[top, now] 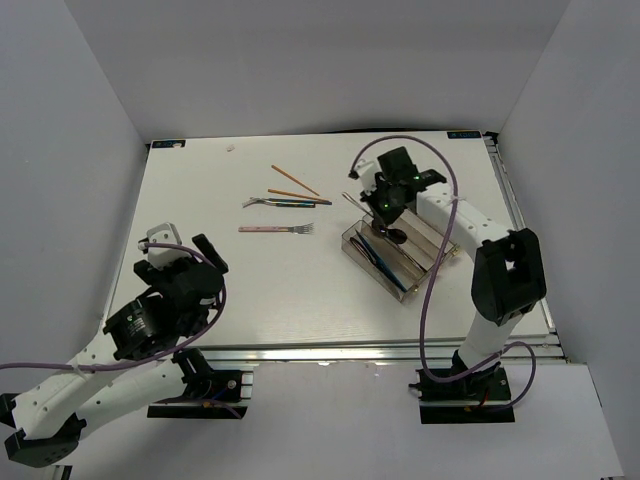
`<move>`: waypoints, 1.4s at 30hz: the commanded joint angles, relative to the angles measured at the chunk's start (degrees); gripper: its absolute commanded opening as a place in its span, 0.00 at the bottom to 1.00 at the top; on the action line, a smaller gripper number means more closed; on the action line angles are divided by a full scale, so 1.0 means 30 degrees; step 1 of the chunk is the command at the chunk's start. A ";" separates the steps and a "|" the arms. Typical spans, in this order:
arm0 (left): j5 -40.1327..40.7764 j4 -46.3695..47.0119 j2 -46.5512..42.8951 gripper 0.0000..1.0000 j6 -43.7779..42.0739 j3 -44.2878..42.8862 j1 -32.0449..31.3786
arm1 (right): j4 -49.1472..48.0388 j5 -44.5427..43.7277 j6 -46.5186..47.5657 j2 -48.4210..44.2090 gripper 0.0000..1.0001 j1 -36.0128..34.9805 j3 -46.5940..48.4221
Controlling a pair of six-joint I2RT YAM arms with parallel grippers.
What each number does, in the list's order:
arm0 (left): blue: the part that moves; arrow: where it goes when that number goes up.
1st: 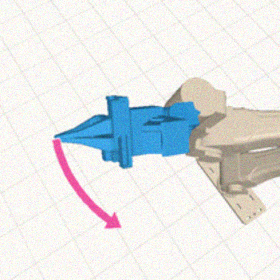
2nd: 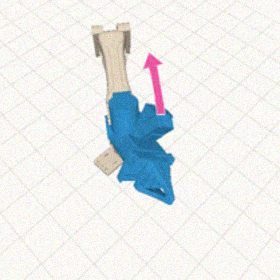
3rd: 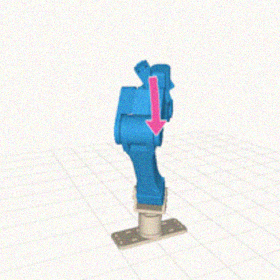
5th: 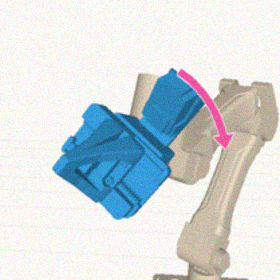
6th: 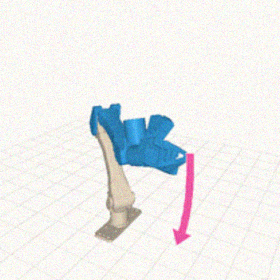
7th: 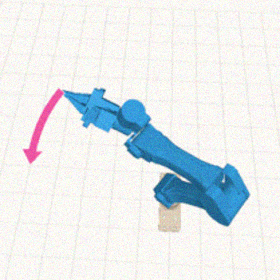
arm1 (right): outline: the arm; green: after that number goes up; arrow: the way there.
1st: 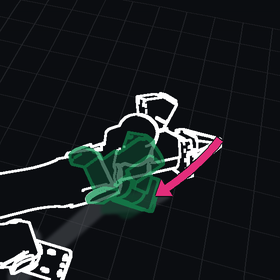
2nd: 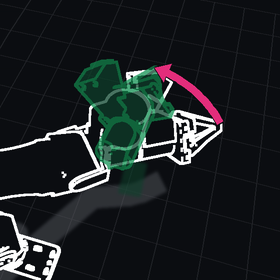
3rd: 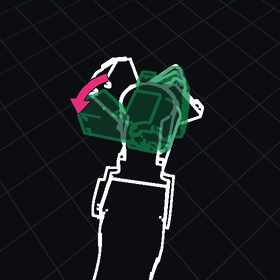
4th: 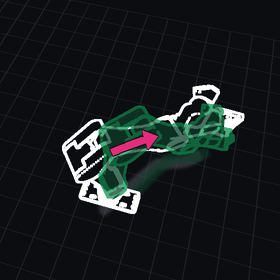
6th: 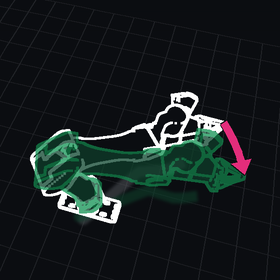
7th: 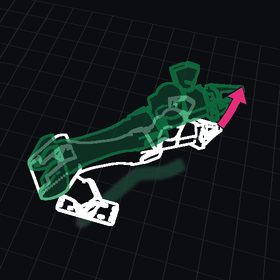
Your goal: Sort the eating utensils into containers
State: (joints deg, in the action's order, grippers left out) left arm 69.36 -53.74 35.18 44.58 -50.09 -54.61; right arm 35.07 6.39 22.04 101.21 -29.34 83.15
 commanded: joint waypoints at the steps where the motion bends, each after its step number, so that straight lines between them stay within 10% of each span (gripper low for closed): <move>1: -0.0094 0.0099 -0.0183 0.98 -0.0093 0.0113 -0.0019 | -0.0030 -0.1484 0.0677 -0.1246 0.00 0.1253 -0.0471; 24: -0.0533 0.0685 -0.0242 0.98 -0.0650 0.0289 -0.0019 | -0.1758 -0.1868 0.0416 -0.2212 0.00 0.3307 -0.4251; 29: -0.0562 0.0685 -0.0037 0.98 -0.0650 0.0318 -0.0019 | -0.1905 -0.2072 0.0065 -0.2534 0.38 0.3336 -0.4573; 34: -0.0650 0.0773 0.0138 0.98 -0.0709 0.0289 -0.0019 | -0.1642 -0.2043 -0.0082 -0.3149 0.50 0.3336 -0.4164; 36: -0.0650 0.0773 0.0372 0.98 -0.0709 0.0231 -0.0019 | -0.1466 -0.2072 -0.0257 -0.3384 0.89 0.3336 -0.3872; 42: -0.0767 0.1094 0.2212 0.98 -0.0417 0.0084 0.0010 | -0.1026 -0.1926 -0.2650 -0.4642 0.89 0.3307 -0.2116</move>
State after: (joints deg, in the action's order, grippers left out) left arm 67.61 -51.77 38.72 42.94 -49.32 -54.59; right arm 32.21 0.25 19.33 91.33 -19.57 72.10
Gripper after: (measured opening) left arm 0.982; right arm 0.893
